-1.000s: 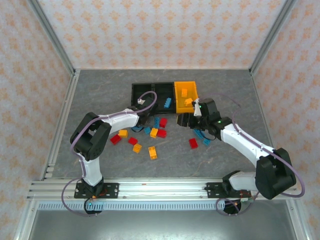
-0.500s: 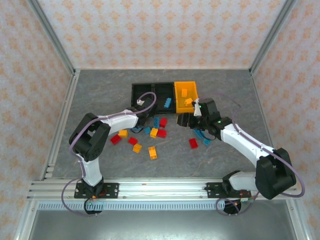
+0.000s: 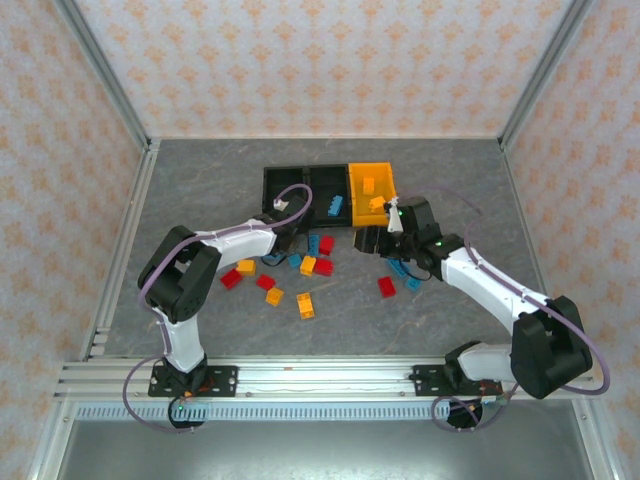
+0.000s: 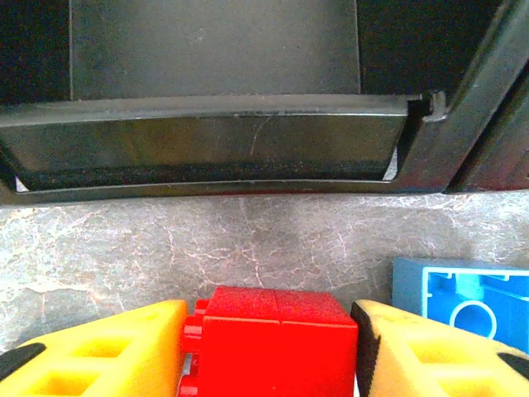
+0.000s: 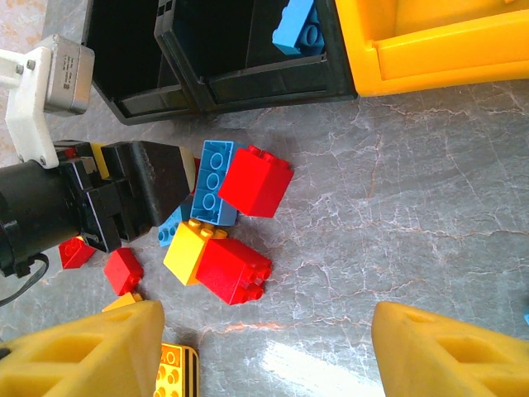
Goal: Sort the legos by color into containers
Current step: Pick up the lego from the center of the table.
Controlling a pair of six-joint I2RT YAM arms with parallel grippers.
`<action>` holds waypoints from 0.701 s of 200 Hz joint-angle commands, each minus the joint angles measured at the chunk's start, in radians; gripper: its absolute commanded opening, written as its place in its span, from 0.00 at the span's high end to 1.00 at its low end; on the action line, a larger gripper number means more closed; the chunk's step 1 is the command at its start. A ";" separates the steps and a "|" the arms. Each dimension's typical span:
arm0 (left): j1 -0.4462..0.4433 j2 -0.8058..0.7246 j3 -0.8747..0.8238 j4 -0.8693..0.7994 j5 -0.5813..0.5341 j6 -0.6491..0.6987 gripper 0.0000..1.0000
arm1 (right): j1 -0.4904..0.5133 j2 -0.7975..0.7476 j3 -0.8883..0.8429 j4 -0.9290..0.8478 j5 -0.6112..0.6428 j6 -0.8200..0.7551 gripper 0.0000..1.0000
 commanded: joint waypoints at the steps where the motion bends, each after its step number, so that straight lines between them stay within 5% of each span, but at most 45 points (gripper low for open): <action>1: -0.007 -0.025 -0.010 -0.033 -0.027 0.005 0.41 | 0.006 -0.028 -0.003 0.018 0.015 0.004 0.33; 85: -0.007 0.004 0.001 -0.039 -0.035 0.005 0.39 | 0.006 -0.046 -0.020 0.017 0.021 0.004 0.33; 140: -0.008 0.021 0.015 -0.037 -0.023 0.003 0.50 | 0.006 -0.049 -0.025 0.020 0.025 0.003 0.33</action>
